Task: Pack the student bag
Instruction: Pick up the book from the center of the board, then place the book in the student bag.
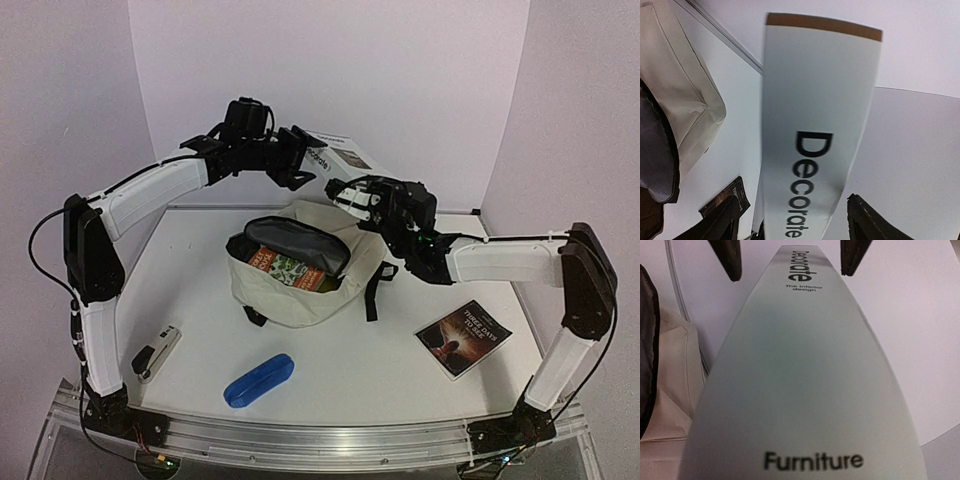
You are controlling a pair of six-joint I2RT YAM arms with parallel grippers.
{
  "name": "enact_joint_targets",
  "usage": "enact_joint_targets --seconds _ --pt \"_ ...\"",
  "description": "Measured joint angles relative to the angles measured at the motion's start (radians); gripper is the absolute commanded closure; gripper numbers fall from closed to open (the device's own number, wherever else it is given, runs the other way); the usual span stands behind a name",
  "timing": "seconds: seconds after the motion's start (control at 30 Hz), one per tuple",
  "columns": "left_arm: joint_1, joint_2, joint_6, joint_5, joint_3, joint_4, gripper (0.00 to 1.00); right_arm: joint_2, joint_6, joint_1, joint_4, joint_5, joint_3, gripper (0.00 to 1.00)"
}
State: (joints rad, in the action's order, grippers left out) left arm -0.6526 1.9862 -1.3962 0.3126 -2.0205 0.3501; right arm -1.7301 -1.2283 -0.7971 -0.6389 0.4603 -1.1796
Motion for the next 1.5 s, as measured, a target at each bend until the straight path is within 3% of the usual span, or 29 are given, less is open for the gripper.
enact_joint_targets --seconds 0.13,0.37,0.53,0.6,0.77,0.83,0.93,1.17,1.3,1.5 --pt "-0.002 0.001 -0.001 0.002 0.002 -0.003 0.28 -0.021 -0.027 -0.007 -0.004 0.003 0.0 0.94" --pt "-0.003 0.009 -0.028 0.027 0.013 -0.002 0.4 -0.024 -0.059 -0.019 -0.02 0.004 0.0 0.94" --pt "-0.003 0.023 -0.046 0.036 0.013 0.001 0.56 -0.024 -0.097 -0.029 -0.047 0.0 0.004 0.89" --pt "-0.003 0.026 -0.045 0.034 0.013 0.003 0.64 -0.024 -0.111 -0.033 -0.049 -0.001 0.007 0.8" --pt "-0.002 0.019 -0.037 0.022 0.06 -0.015 0.74 -0.026 -0.114 -0.033 -0.047 -0.003 0.017 0.13" --pt "0.001 0.002 -0.054 0.007 0.114 -0.03 0.78 -0.025 -0.101 -0.033 -0.037 -0.01 0.017 0.02" --pt "0.015 -0.044 -0.061 -0.026 0.215 -0.033 0.83 -0.005 -0.023 -0.028 0.065 -0.061 0.017 0.02" --pt "0.085 -0.226 -0.019 -0.159 0.385 0.014 0.84 0.052 0.214 0.045 0.579 -0.336 -0.135 0.02" --pt "0.119 -0.376 0.012 -0.263 0.474 0.016 0.86 -0.016 0.329 0.074 0.841 -0.509 -0.364 0.02" --pt "0.122 -0.584 0.017 -0.372 0.629 0.048 0.89 -0.291 0.478 0.062 1.141 -0.734 -0.818 0.02"
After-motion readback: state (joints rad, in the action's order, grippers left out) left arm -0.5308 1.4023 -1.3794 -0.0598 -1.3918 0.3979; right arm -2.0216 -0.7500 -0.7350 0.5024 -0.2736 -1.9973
